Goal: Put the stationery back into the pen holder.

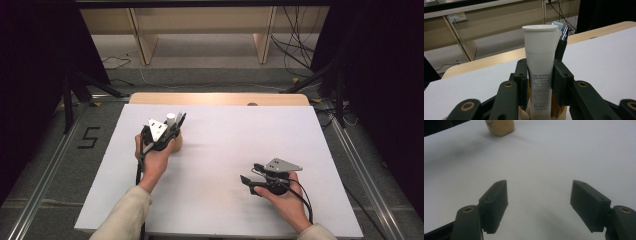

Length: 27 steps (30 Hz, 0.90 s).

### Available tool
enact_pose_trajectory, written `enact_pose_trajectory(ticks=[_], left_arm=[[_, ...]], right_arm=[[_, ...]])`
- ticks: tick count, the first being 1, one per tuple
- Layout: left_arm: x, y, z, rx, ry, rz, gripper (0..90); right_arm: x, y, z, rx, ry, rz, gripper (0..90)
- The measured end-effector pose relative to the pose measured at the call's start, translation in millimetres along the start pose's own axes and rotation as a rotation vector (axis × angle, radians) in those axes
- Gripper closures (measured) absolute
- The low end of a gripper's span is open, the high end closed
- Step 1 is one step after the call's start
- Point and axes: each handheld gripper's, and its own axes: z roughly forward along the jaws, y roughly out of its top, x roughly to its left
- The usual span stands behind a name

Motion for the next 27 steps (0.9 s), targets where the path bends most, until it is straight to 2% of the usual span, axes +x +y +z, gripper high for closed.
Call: enact_pose_trajectory(ticks=[13,27], left_arm=[[1.7,-3.3,2.3,-0.001,0.001,-0.004,68.6],[-1.1,-9.1,4.4,0.034,-0.006,0.009,68.5]], right_arm=[[-0.2,0.0,0.0,0.0,-0.001,0.001,30.5],[0.0,-0.1,0.1,0.002,0.001,0.001,30.5]])
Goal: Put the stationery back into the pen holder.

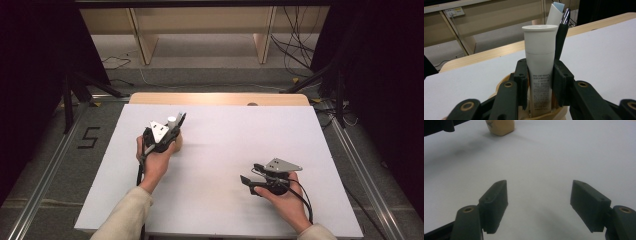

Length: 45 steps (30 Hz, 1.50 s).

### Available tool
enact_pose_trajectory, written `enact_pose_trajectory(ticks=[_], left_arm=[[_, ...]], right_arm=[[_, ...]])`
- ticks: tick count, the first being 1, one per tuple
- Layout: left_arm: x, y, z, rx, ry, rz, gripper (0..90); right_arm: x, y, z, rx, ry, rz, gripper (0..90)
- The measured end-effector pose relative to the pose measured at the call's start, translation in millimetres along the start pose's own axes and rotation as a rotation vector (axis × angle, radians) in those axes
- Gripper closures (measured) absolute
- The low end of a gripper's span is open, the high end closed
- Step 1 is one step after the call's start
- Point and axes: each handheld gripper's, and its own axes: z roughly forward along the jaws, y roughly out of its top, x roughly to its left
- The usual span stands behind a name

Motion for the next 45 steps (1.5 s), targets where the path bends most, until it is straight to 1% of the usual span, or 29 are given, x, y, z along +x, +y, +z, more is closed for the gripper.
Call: enact_pose_trajectory(ticks=[6,12,20,24,31,37,43,45], left_arm=[[-0.5,-1.3,0.9,0.009,-0.002,0.002,68.5],[-1.5,-3.1,2.0,0.03,-0.003,0.007,68.3],[-3.7,-3.6,1.3,0.043,0.004,0.037,68.0],[-4.3,-3.4,1.1,0.046,0.003,0.041,66.8],[-5.5,-2.2,-0.2,0.036,0.003,0.045,62.3],[-5.9,-0.8,-3.5,0.036,-0.002,0.04,59.3],[-6.0,-0.6,-6.6,0.047,-0.019,0.034,57.4],[-6.2,-0.3,-8.1,0.051,-0.027,0.04,56.8]], right_arm=[[0.3,0.0,0.1,-0.002,-0.001,-0.001,30.5],[0.2,-0.2,0.4,-0.001,0.001,0.0,30.5],[0.2,-0.2,0.0,-0.001,0.001,-0.001,30.5],[0.2,-0.2,0.2,-0.002,0.002,0.0,30.5],[0.2,-0.2,0.3,-0.002,0.002,0.0,30.5],[0.0,-0.2,0.2,0.002,0.002,0.002,30.5],[0.2,-0.2,0.3,0.0,0.002,0.003,30.5],[-0.1,-0.1,0.2,0.001,0.002,0.003,30.5]])
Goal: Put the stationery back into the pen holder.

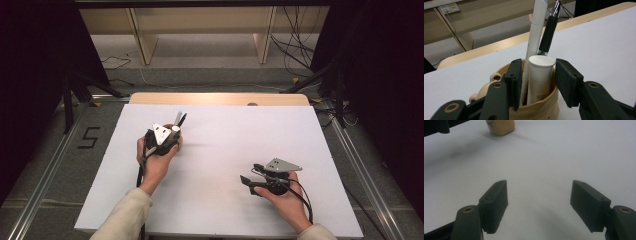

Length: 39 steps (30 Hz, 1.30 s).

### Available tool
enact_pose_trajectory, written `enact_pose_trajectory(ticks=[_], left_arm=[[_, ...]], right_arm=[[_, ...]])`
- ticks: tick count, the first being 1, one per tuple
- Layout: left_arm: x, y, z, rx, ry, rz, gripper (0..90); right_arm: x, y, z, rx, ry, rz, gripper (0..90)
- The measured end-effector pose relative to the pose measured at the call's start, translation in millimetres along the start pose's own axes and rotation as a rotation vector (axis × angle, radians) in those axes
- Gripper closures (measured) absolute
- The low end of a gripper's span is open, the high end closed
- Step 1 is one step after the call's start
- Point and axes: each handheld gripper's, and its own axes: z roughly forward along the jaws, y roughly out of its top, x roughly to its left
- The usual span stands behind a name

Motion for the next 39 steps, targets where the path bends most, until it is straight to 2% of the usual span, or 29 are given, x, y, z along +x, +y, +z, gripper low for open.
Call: enact_pose_trajectory(ticks=[6,13,25,30,33,39], left_arm=[[-3.0,2.0,-3.8,0.001,-0.023,0.006,54.9],[-4.8,3.7,-8.3,0.002,-0.03,-0.001,53.4],[-4.1,4.3,-17.9,0.017,-0.079,-0.039,51.3],[-5.5,5.1,-22.7,0.013,-0.093,-0.041,50.8],[-6.6,4.5,-24.8,0.028,-0.112,-0.046,49.4],[-7.7,3.6,-29.1,0.033,-0.122,-0.04,49.2]], right_arm=[[-0.3,0.0,0.0,0.0,0.001,0.0,30.6],[-0.6,0.1,-0.2,-0.001,0.0,0.0,30.6],[-1.3,0.2,-1.0,-0.003,-0.003,0.001,30.5],[-1.6,0.3,-1.6,-0.005,-0.005,0.002,30.5],[-1.6,0.3,-1.6,-0.007,-0.006,0.002,30.5],[-2.2,0.4,-2.2,-0.006,-0.006,0.001,30.5]])
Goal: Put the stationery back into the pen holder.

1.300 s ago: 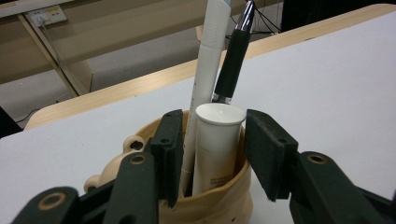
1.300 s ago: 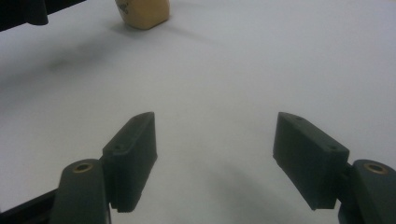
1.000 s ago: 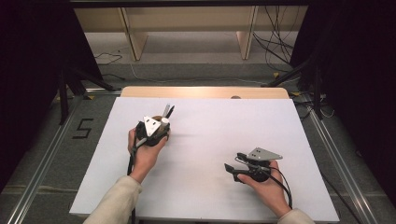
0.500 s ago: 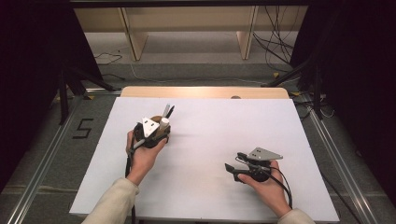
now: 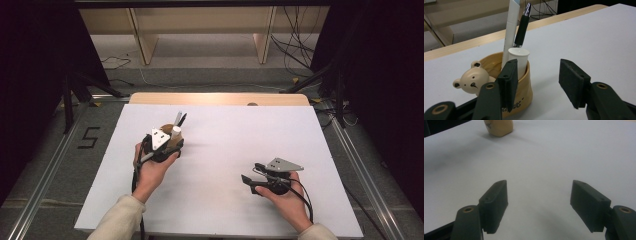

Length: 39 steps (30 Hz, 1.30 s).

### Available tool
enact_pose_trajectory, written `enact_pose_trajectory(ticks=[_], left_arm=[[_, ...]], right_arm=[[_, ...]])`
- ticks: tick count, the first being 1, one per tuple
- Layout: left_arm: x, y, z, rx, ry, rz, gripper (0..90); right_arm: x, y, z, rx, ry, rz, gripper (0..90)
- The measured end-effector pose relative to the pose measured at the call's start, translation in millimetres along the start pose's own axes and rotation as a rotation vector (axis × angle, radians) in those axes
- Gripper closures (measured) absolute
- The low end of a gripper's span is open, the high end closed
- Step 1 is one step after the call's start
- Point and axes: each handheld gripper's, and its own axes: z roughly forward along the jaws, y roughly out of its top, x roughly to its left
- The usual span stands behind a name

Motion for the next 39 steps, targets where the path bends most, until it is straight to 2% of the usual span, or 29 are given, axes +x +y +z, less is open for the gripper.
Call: enact_pose_trajectory(ticks=[24,39], left_arm=[[-16.2,-6.3,-10.6,0.015,-0.065,0.036,47.4],[-22.5,-14.5,-17.8,0.053,-0.152,0.074,44.8]], right_arm=[[-0.9,0.2,-1.0,-0.002,-0.005,0.0,30.5],[-3.2,-0.8,-3.9,0.0,-0.01,0.0,30.5]])
